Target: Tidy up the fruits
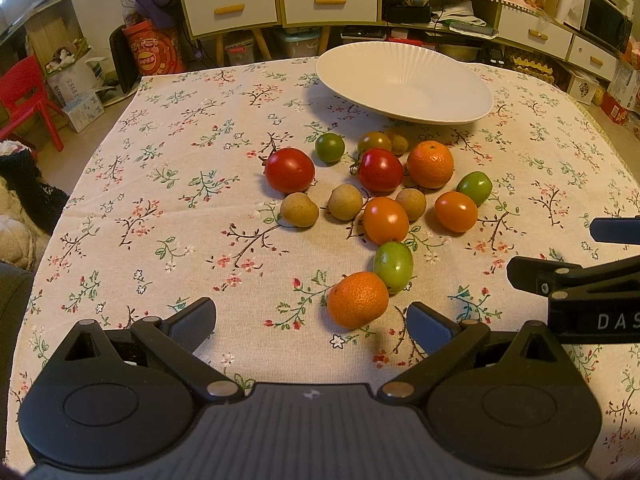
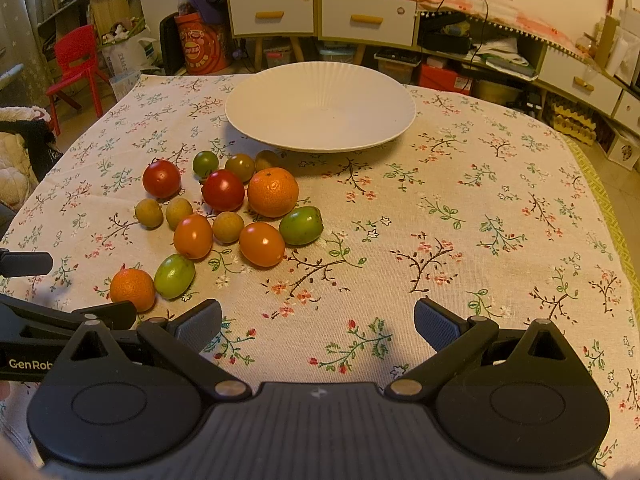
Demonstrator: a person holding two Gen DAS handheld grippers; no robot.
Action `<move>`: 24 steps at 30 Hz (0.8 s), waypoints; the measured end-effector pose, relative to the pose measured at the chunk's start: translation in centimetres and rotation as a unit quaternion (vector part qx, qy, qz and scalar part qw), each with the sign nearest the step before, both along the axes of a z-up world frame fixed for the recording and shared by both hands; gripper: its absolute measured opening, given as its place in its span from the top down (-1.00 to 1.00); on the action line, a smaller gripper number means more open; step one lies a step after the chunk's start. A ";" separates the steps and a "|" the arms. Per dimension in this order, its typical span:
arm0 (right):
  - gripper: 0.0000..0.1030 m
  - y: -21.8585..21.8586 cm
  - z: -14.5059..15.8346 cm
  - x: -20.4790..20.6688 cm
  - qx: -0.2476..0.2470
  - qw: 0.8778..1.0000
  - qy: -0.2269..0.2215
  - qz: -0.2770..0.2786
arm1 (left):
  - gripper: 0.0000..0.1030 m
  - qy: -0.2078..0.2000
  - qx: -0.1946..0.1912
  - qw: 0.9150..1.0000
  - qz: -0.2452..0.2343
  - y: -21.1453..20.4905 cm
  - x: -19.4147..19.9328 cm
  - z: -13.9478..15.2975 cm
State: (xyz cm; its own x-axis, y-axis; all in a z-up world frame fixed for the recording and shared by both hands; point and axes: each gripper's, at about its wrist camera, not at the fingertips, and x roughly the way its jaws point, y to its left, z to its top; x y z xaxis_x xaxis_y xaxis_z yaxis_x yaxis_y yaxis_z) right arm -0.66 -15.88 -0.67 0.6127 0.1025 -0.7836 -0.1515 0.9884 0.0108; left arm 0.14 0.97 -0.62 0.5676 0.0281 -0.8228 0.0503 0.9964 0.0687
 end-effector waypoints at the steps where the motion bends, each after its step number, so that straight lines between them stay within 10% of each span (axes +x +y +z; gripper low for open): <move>1: -0.99 0.0 0.0 0.0 0.000 1.000 0.000 0.000 | -0.83 0.000 0.000 1.000 0.000 0.0 0.0 0.0; 24: -0.99 -0.1 -0.9 0.4 -0.007 0.999 -0.019 0.026 | -0.83 0.002 -0.017 1.000 -0.020 0.7 0.0 -1.5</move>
State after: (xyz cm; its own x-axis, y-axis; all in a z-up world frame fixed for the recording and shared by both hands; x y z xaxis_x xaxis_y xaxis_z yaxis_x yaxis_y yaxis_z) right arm -0.25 -15.99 -1.52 0.6365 0.1244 -0.7612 -0.2019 0.9794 -0.0088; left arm 0.13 1.69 -2.08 0.5647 -0.0227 -0.8250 0.0901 0.9953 0.0343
